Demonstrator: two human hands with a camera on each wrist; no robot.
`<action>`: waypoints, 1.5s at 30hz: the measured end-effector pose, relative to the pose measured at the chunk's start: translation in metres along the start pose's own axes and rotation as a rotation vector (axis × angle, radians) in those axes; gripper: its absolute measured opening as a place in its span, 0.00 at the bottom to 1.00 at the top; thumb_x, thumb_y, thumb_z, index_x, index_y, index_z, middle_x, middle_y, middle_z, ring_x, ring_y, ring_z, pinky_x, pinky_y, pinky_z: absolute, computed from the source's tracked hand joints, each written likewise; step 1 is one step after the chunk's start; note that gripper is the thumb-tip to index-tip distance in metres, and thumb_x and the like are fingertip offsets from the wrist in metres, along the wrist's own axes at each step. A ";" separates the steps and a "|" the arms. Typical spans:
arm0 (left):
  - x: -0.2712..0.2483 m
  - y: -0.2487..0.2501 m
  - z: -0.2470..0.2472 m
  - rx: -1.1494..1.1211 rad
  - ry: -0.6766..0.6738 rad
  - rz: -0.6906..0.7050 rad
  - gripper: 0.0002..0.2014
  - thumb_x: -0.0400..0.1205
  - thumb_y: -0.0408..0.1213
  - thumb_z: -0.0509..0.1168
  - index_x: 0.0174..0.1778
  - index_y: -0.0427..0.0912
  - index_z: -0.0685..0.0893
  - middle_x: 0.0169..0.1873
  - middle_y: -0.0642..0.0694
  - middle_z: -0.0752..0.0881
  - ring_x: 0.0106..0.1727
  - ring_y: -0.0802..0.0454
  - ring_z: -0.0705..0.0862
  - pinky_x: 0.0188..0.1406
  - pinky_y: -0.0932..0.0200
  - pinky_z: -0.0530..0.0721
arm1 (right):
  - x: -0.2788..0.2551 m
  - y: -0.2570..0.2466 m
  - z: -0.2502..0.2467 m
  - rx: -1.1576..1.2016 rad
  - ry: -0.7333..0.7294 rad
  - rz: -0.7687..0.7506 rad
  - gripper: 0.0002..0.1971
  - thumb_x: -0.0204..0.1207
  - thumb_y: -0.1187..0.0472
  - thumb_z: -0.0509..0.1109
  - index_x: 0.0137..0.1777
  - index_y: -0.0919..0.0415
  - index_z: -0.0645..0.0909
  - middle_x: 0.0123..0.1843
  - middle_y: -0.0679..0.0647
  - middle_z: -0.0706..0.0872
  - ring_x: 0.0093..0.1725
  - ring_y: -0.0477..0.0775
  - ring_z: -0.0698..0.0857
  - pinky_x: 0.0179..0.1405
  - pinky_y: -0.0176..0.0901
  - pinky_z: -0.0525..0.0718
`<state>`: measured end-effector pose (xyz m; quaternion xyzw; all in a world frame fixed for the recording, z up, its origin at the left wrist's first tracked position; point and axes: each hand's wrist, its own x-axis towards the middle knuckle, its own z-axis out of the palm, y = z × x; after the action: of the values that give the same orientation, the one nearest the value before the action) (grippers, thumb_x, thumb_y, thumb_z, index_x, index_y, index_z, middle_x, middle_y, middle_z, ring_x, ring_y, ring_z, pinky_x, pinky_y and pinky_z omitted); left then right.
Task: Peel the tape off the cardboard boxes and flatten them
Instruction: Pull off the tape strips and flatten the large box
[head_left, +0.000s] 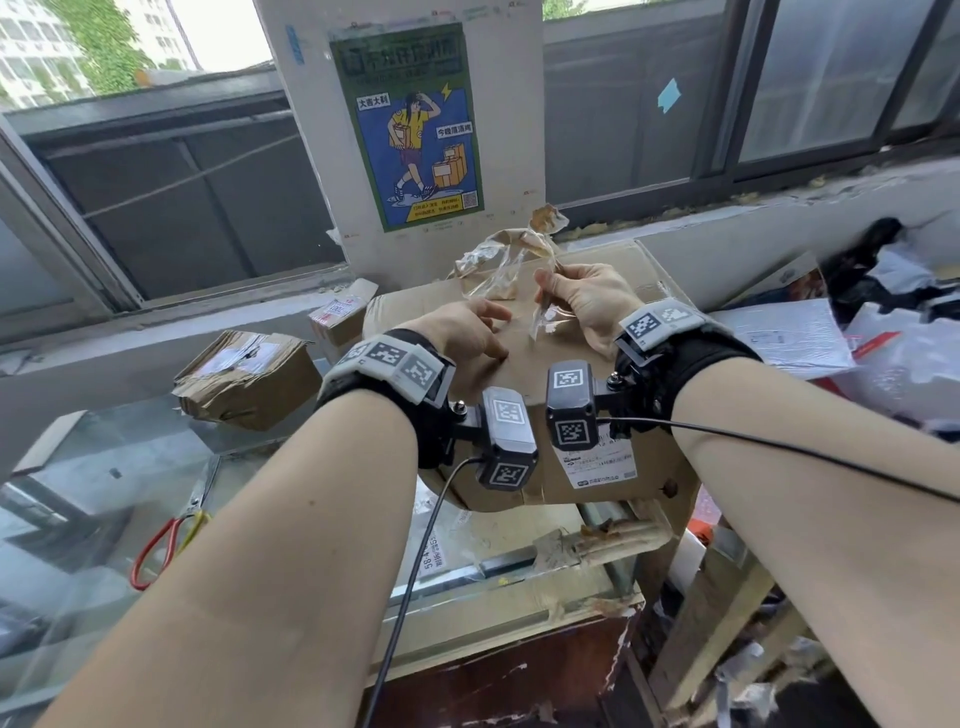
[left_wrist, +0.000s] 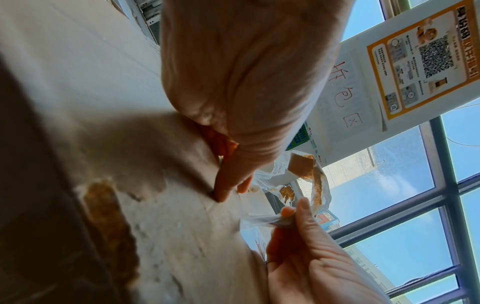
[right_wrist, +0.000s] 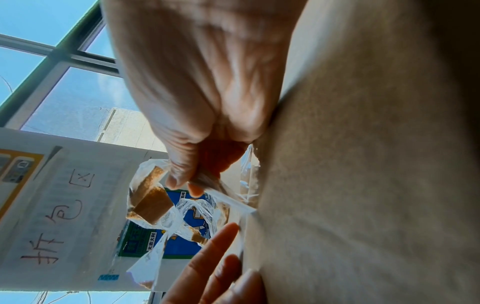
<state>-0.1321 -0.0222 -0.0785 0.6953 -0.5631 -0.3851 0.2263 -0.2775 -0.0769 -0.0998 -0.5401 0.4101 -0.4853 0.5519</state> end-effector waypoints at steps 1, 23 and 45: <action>0.000 0.000 0.000 0.003 -0.002 0.000 0.26 0.78 0.20 0.68 0.72 0.42 0.77 0.73 0.37 0.74 0.75 0.42 0.73 0.76 0.48 0.71 | -0.001 -0.001 0.000 0.025 0.002 0.000 0.11 0.78 0.66 0.70 0.33 0.64 0.81 0.21 0.48 0.83 0.24 0.45 0.79 0.34 0.35 0.79; -0.029 -0.006 0.006 0.137 0.087 0.071 0.25 0.81 0.28 0.67 0.75 0.48 0.76 0.65 0.41 0.77 0.66 0.46 0.77 0.69 0.62 0.71 | -0.015 -0.014 0.008 -0.446 -0.188 -0.073 0.07 0.81 0.55 0.67 0.54 0.57 0.77 0.42 0.58 0.86 0.43 0.58 0.85 0.57 0.56 0.84; -0.021 -0.008 -0.006 0.361 -0.068 0.125 0.35 0.79 0.47 0.71 0.82 0.55 0.65 0.78 0.44 0.70 0.77 0.46 0.70 0.77 0.57 0.66 | -0.019 -0.001 -0.001 -0.848 0.058 -0.171 0.06 0.66 0.59 0.82 0.38 0.58 0.88 0.49 0.55 0.86 0.51 0.54 0.85 0.57 0.45 0.83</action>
<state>-0.1241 -0.0009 -0.0749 0.6747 -0.6725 -0.2864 0.1023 -0.2820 -0.0588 -0.0998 -0.7373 0.5422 -0.3329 0.2273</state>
